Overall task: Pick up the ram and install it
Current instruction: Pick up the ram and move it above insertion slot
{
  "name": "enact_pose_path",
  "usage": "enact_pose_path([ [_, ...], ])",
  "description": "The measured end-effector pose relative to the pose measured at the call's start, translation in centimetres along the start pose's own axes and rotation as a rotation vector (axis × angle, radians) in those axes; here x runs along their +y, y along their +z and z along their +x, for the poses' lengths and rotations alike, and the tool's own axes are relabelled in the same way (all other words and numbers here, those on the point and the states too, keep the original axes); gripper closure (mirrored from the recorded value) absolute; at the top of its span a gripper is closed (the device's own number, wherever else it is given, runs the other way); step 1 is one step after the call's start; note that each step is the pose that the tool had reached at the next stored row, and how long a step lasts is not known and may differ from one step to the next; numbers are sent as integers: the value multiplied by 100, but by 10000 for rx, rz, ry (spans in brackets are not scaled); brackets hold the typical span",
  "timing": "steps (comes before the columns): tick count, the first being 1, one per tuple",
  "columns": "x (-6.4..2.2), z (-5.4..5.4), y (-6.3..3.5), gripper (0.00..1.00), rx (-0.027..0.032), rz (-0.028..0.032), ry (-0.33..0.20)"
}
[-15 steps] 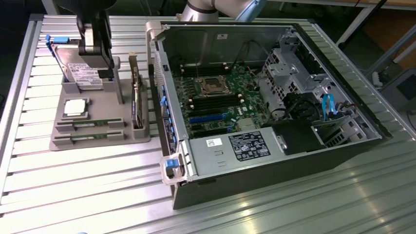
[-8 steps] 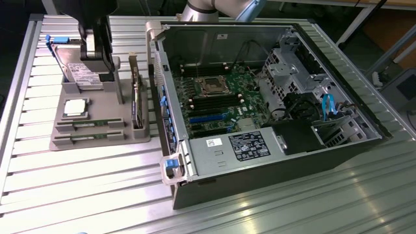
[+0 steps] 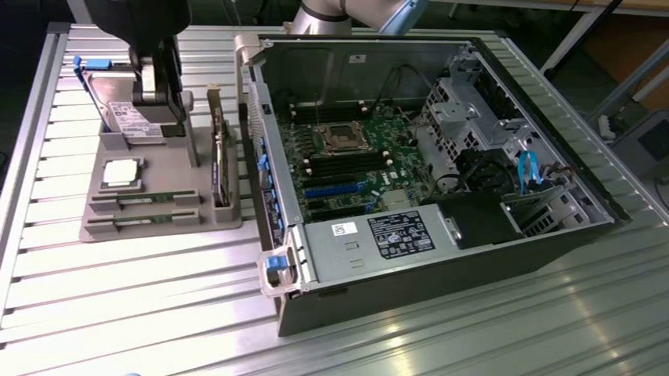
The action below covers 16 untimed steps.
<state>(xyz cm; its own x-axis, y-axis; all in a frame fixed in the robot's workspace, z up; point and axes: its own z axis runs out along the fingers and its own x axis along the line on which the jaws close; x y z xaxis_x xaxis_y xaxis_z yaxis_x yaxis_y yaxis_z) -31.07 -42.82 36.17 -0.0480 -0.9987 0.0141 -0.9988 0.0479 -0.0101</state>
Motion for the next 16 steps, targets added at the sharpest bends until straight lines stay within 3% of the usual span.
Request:
enact_pose_path([
  [16,2,2,130,71,-1,1,-53],
])
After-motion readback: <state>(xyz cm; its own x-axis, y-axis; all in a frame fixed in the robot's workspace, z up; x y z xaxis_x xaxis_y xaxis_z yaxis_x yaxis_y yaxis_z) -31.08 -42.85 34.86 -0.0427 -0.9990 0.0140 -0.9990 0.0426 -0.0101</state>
